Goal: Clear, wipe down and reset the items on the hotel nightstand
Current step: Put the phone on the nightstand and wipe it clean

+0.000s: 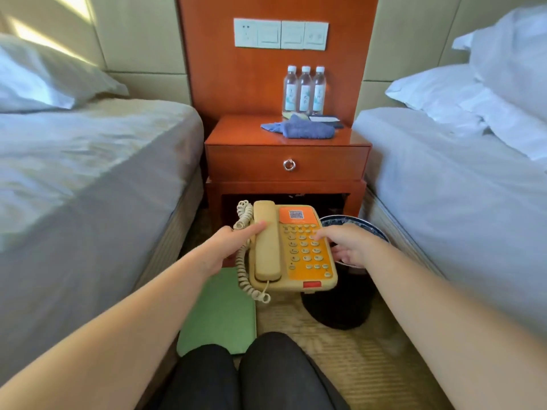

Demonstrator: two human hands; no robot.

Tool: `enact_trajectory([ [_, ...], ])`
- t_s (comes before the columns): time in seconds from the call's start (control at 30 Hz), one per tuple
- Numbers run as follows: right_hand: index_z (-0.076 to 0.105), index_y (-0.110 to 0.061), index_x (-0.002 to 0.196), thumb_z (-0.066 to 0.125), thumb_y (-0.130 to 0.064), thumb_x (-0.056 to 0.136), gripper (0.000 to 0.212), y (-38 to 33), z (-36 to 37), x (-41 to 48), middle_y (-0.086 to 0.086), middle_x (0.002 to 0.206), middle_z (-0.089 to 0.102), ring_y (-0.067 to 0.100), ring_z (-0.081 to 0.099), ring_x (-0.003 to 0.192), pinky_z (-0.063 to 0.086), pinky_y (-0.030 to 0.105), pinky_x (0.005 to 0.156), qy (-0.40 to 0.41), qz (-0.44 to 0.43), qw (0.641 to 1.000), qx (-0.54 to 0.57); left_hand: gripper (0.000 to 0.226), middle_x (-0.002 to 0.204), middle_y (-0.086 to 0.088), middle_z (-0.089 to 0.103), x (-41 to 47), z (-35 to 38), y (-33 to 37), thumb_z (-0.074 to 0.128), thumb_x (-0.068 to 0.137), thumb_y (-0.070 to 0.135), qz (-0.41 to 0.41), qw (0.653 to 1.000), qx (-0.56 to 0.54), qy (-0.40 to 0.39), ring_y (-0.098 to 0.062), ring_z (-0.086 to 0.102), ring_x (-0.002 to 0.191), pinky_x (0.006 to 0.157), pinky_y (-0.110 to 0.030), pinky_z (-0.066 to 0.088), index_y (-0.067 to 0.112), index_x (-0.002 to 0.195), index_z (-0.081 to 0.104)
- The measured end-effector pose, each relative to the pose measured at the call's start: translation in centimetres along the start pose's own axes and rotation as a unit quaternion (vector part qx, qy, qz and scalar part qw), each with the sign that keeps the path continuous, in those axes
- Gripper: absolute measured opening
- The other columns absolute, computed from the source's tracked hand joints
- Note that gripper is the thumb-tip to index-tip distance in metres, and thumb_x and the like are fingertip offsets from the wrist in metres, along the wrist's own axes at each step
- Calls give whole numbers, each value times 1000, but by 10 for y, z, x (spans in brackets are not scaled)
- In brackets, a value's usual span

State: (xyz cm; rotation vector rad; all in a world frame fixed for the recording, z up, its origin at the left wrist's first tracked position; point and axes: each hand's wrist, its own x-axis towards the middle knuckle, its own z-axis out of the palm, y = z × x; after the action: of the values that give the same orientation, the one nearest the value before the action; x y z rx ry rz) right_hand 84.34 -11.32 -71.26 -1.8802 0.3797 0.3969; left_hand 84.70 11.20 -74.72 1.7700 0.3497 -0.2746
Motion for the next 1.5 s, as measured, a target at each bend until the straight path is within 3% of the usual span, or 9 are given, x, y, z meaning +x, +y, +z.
enact_trajectory([
  [0.07, 58, -10, 114, 65, -13, 90, 25, -30, 0, 6, 6, 92, 65, 16, 61, 75, 41, 27, 53, 1, -26, 1000, 9, 87, 115, -5, 66, 6, -18, 26, 77, 62, 69, 11, 1000, -6, 10, -22, 63, 105, 95, -41, 52, 10, 120, 50],
  [0.23, 53, -10, 110, 64, -10, 88, 24, -113, 4, 36, 7, 87, 64, 17, 60, 73, 44, 30, 75, -4, -70, 997, 31, 88, 107, -5, 71, 37, -62, 93, 88, 51, 58, 47, 999, -18, 15, -20, 69, 97, 92, -40, 55, 10, 118, 58],
  [0.37, 57, -10, 119, 64, -14, 86, 34, -171, 16, 79, 7, 89, 67, 17, 63, 76, 44, 32, 85, -12, -97, 994, 57, 65, 91, -3, 71, 72, -92, 145, 81, 70, 52, 98, 994, -9, 58, -8, 71, 65, 58, -24, 57, 7, 112, 59],
  [0.5, 55, -10, 120, 64, -14, 86, 35, -211, 27, 129, 6, 91, 67, 17, 63, 78, 47, 28, 69, -24, -109, 991, 79, 85, 100, -5, 72, 122, -117, 176, 86, 58, 58, 114, 991, 2, 76, -17, 71, 84, 81, -34, 59, 6, 119, 58],
  [0.67, 57, -13, 109, 66, -17, 84, 27, -254, 40, 189, 6, 93, 69, 21, 65, 89, 48, 42, 99, -19, -106, 992, 72, 106, 99, -3, 74, 183, -134, 200, 85, 30, 71, 81, 991, -10, 103, -18, 72, 89, 84, -37, 58, 8, 113, 65],
  [0.9, 55, -12, 121, 68, -18, 85, 39, -303, 45, 255, 7, 103, 70, 22, 66, 97, 52, 38, 89, -36, -62, 996, 53, 44, 90, -2, 77, 245, -139, 225, 84, 71, 40, 77, 993, -50, 78, -15, 74, 81, 78, -33, 60, 9, 100, 71],
  [1.07, 61, -16, 92, 64, -19, 89, 5, -324, 48, 283, 0, 89, 66, 12, 59, 79, 44, 29, 68, -23, -41, 999, 19, 60, 94, 0, 77, 283, -144, 240, 89, 62, 46, 50, 994, -71, 70, -17, 74, 85, 84, -40, 59, 13, 107, 66],
  [1.27, 68, -19, 98, 60, -31, 90, 17, -333, 42, 312, -1, 97, 72, 16, 66, 93, 52, 33, 83, -21, -43, 996, -80, 62, 93, 3, 76, 315, -141, 251, 87, 60, 50, 18, 996, -62, 66, -13, 74, 84, 80, -36, 60, 17, 108, 66],
  [1.5, 68, -18, 89, 49, -32, 98, 25, -341, 27, 336, -1, 90, 68, 16, 63, 87, 42, 24, 66, 16, -120, 960, -254, 58, 100, 1, 70, 333, -137, 263, 82, 63, 51, 21, 997, -47, 63, -13, 69, 89, 68, -26, 54, 22, 107, 61],
])
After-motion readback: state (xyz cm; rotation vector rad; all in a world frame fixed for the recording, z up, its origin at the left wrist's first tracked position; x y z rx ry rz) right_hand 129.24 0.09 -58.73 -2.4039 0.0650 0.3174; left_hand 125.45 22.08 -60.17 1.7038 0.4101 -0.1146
